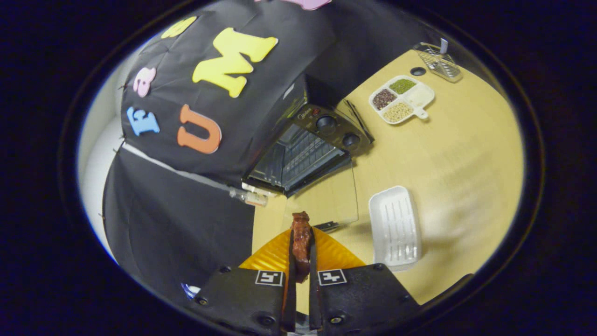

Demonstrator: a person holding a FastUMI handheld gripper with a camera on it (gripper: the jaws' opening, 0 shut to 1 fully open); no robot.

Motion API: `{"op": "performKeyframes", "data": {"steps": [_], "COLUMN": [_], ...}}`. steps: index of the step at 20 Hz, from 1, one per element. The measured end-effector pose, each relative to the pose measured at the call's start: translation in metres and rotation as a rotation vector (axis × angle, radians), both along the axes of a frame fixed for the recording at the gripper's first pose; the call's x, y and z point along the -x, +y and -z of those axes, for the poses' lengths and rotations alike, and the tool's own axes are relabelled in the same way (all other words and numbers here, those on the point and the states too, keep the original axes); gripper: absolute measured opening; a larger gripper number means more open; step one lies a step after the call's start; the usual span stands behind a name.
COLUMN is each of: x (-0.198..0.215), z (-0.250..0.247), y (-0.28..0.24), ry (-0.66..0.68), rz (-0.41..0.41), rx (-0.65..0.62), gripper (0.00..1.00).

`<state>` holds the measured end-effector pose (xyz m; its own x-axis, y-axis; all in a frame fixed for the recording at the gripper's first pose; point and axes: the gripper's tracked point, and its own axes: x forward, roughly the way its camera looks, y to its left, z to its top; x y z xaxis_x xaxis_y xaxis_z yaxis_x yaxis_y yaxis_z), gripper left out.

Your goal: Open the toaster oven, put the food inside, and close the toaster oven door.

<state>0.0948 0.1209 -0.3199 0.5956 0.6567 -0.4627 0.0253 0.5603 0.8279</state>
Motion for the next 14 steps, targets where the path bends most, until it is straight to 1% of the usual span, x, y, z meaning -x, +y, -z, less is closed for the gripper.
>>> {"op": "performKeyframes", "data": {"steps": [1,4,7,11,13,14], "x": [-0.005,-0.033,-0.062,-0.106,-0.132,-0.144], "z": [0.000,0.000,0.012,0.036,0.043,0.048], "y": [0.016,0.056,0.079,0.106,0.115,0.122], "ry": [-0.004,-0.015,-0.040,-0.044,-0.030,-0.021], "rz": [0.034,0.168,0.315,0.451,0.537,0.555], "rx": [-0.041,-0.182,-0.206,-0.241,-0.300,-0.304], "gripper": [0.14,0.14,0.14,0.14,0.14,0.14]}}
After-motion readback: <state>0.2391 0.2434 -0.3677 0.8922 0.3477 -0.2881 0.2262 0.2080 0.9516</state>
